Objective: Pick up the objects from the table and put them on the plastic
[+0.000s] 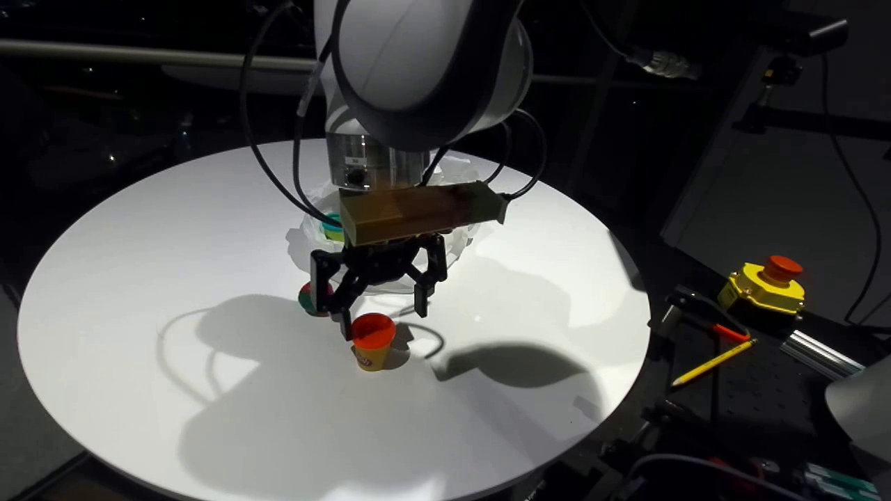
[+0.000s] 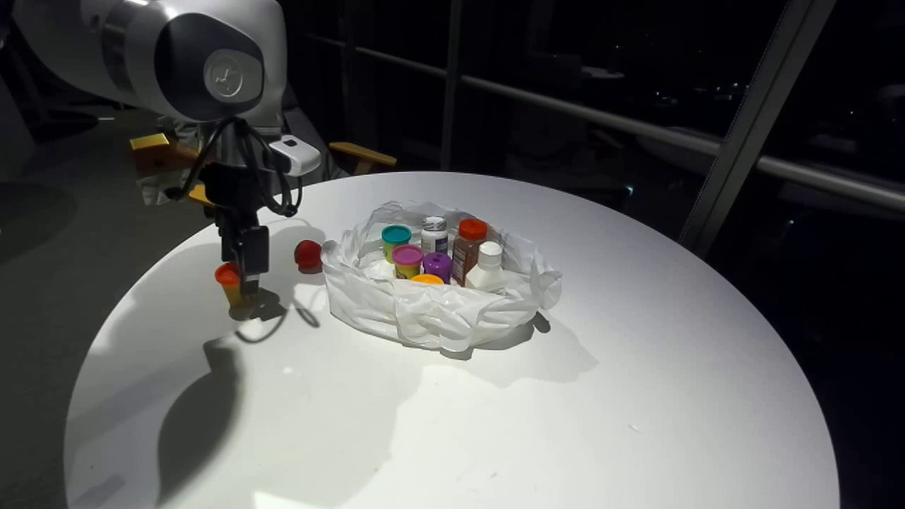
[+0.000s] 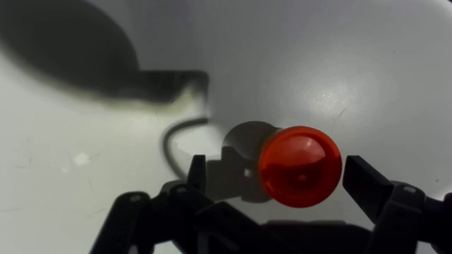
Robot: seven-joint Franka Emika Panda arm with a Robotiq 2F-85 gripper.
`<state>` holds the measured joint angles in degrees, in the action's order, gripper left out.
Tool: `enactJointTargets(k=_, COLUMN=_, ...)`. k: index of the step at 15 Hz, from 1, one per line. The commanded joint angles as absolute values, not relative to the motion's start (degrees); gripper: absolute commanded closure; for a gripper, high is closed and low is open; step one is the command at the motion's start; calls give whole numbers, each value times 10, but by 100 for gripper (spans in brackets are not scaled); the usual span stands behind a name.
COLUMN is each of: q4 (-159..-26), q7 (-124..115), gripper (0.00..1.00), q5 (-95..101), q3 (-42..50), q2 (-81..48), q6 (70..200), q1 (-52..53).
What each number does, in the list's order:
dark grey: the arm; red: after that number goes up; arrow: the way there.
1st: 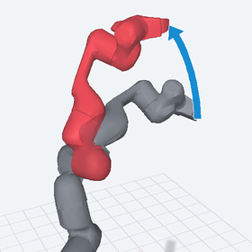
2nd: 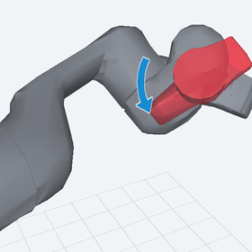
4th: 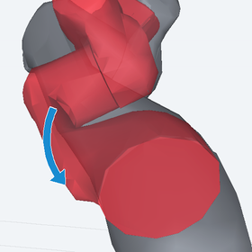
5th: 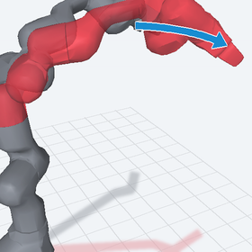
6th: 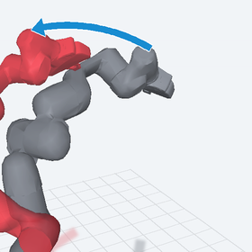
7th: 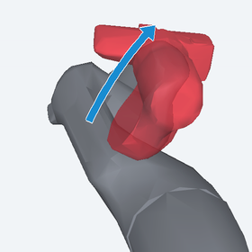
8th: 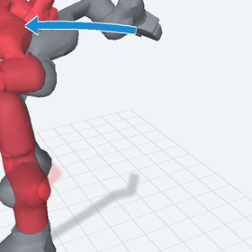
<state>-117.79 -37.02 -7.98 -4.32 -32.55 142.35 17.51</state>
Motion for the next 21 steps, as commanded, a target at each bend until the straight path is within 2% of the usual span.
enactJointTargets(k=1, q4=-1197, q7=-368, gripper=0, q5=-75, q3=-44, q2=-316, q6=1452, q1=190)
enactJointTargets(k=4, q4=-1204, q7=-375, gripper=0, q5=-71, q3=-40, q2=-313, q6=1471, q1=203)
enactJointTargets(k=5, q4=-1204, q7=-374, gripper=22, q5=-71, q3=-39, q2=-315, q6=1476, q1=204)
enactJointTargets(k=6, q4=-1205, q7=-379, gripper=25, q5=-66, q3=-34, q2=-315, q6=1482, q1=210)
enactJointTargets(k=10, q4=-1202, q7=-386, gripper=58, q5=-53, q3=-24, q2=-318, q6=1487, q1=218)
enactJointTargets(k=12, q4=-1193, q7=-388, gripper=71, q5=-60, q3=-22, q2=-324, q6=1468, q1=212)
enactJointTargets(k=16, q4=-1189, q7=-375, gripper=71, q5=-74, q3=-27, q2=-280, q6=1424, q1=185)
enactJointTargets(k=21, q4=-1138, q7=-373, gripper=71, q5=-52, q3=3, q2=-270, q6=1436, q1=159)
